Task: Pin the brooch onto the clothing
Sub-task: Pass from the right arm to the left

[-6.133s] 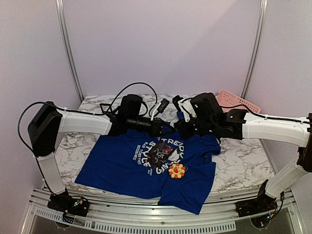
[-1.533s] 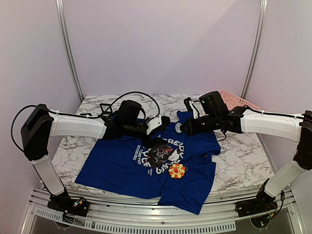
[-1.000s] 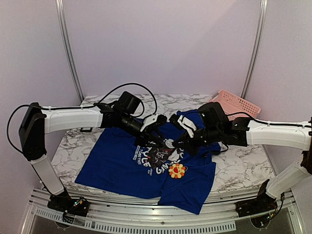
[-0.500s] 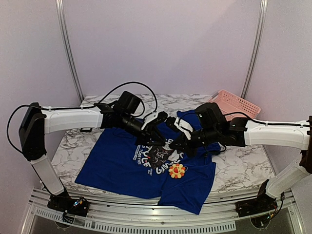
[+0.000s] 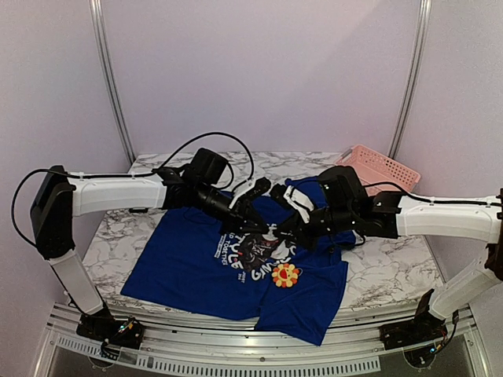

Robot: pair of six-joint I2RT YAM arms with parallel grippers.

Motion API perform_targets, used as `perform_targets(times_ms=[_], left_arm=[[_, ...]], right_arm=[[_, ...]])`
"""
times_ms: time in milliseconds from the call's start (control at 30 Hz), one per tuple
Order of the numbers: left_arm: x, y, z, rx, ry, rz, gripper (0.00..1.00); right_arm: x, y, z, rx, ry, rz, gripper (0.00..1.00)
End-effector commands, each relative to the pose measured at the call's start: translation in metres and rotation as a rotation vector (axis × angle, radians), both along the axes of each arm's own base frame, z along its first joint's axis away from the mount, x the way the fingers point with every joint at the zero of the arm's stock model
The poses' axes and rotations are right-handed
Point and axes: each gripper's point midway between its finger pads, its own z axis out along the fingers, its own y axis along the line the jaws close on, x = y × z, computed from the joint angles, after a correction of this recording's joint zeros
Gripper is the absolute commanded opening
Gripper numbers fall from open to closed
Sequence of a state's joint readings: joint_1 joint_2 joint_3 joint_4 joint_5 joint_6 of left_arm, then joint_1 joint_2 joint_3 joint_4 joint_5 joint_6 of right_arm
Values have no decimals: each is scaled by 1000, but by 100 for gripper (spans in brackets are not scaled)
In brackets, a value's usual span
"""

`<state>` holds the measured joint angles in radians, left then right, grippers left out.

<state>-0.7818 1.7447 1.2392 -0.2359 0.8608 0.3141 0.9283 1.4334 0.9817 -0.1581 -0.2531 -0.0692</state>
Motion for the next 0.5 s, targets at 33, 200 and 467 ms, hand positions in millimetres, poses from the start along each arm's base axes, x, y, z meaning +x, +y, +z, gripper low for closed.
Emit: perform_targets(times_ms=[33,200,467], left_arm=[[30,-6,42,-155,61,131,0],[55,-7,104,-400,145,189,0],[51,-13,169,-634,209,174,0]], right_arm=[[17,-27,41,217,14,-144,32],[20,-62,78,455,-60,-253,51],[28,-66,135,856,-142,-282,53]])
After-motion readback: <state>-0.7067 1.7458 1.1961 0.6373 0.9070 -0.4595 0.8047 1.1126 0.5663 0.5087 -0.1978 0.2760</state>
